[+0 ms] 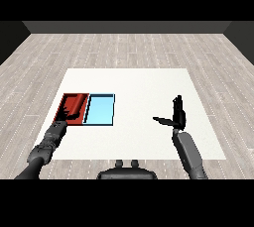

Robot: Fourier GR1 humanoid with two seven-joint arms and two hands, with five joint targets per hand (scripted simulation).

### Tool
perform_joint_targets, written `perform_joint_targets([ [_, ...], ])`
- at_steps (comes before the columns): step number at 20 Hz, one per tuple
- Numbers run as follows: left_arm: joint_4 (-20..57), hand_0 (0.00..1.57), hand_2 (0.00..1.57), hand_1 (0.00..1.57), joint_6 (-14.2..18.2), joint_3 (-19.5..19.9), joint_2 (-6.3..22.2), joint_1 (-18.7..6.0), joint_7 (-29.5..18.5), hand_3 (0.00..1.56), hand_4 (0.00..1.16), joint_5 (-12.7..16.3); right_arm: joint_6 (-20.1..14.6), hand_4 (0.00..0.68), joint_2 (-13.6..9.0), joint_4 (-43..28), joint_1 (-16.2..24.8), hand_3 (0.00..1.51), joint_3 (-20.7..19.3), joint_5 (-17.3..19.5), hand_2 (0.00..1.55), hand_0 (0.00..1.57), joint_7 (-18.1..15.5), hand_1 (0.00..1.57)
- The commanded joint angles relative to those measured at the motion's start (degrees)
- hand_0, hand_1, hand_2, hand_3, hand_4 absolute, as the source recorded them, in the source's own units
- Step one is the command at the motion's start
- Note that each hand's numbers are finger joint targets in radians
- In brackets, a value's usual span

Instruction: Pick the red can and put it in the red box

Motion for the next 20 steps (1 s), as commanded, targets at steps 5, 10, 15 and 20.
perform_joint_targets([
  [5,0.86,0.0,0.0,0.0,-2.47,-1.03,1.18,-1.11,1.69,0.0,0.0,-1.6,1.19,0.0,1.5,1.27,1.25,0.0,-0.7,-0.24,0.0,0.0,-2.43,0.0],
  [10,-5.58,0.0,0.0,0.0,-0.1,3.25,0.68,-0.69,-9.75,0.0,0.0,2.33,2.94,0.0,0.24,1.16,-1.29,0.0,-1.74,-1.0,0.0,0.0,-1.25,0.0],
  [15,-12.4,1.36,1.25,1.36,-9.07,8.9,2.25,-1.19,-19.52,0.0,0.0,8.18,5.19,0.0,-0.52,-4.82,2.92,0.0,-1.35,-1.93,0.0,0.0,-2.28,0.0],
  [20,-22.22,0.0,0.0,0.0,-17.42,8.7,-2.31,5.09,-27.64,0.0,0.0,10.68,7.6,0.0,-0.96,-3.85,1.79,0.0,0.11,-1.41,0.0,0.0,-1.41,0.0],
])
